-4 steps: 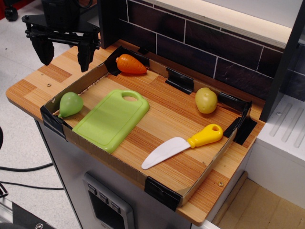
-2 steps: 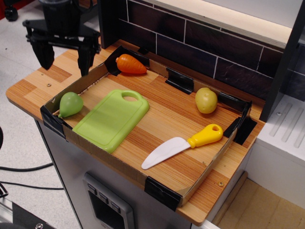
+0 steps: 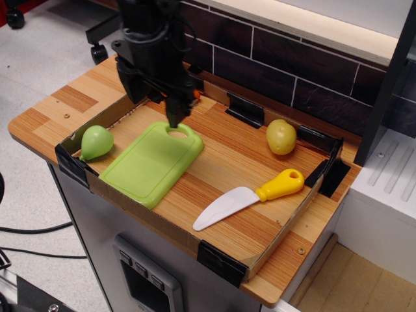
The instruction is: Put knife on cutting board
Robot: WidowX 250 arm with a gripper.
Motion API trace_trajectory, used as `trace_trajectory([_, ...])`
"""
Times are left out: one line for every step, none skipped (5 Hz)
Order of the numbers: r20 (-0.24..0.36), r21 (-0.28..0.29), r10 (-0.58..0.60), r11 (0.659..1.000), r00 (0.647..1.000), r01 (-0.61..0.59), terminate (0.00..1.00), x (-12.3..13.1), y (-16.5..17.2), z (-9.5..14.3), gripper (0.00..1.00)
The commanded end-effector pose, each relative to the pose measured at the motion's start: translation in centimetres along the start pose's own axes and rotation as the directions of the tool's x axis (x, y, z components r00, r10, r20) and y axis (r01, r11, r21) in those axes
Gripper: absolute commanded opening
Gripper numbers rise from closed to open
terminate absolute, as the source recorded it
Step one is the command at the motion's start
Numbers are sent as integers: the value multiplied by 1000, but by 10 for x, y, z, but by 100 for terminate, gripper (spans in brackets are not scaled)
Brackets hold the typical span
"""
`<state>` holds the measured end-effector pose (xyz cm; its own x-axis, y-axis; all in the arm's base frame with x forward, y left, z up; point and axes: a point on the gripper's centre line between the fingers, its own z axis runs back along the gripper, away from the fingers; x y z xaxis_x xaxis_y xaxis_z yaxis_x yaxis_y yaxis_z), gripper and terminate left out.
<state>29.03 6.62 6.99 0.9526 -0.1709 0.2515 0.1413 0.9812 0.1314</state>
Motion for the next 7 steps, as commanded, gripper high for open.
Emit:
trace_trajectory([113, -108, -236, 963, 965, 248, 0, 9, -57, -2, 100])
trace_trajectory([106, -158, -256, 950, 961, 270, 0, 17, -82, 0, 100])
trace_trajectory([56, -200, -229, 951, 972, 235, 0, 27, -99, -3, 100])
trace_trajectory([30, -218, -204, 954, 978, 206, 0, 32, -111, -9, 100])
trace_trajectory([38, -186, -186, 964, 982, 190, 0, 33, -124, -17, 100])
trace_trajectory([33, -163, -189, 968, 981, 192, 0, 28, -136, -29, 100])
trace_trajectory([4, -171, -188, 967, 982, 186, 0, 26, -146, -40, 100])
